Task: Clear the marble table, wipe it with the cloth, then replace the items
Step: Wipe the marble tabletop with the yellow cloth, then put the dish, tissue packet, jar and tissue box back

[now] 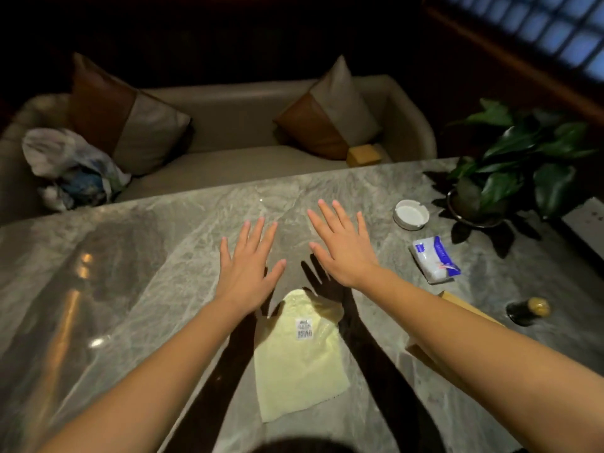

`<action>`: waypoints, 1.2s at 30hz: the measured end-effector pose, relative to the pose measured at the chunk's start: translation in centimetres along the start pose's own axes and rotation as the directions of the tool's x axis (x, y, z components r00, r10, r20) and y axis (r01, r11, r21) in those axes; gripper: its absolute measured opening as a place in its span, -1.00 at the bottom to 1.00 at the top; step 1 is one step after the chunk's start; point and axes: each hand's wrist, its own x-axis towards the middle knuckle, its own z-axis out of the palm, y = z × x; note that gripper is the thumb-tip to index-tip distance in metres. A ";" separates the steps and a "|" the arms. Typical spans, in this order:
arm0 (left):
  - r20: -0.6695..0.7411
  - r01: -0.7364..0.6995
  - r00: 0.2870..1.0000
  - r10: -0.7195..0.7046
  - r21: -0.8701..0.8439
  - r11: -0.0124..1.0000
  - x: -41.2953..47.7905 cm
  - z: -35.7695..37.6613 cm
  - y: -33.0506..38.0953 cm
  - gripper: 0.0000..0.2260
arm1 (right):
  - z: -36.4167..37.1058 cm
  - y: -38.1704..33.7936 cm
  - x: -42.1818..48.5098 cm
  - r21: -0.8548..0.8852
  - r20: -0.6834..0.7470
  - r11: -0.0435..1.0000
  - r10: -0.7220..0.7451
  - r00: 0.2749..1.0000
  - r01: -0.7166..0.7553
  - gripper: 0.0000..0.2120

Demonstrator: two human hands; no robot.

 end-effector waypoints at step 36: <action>0.037 0.031 0.999 -0.040 0.217 0.976 9.9 4.3 28.5 -0.38 | -4.9 32.4 -8.5 0.001 0.117 1.000 0.003 0.993 -0.003 -0.35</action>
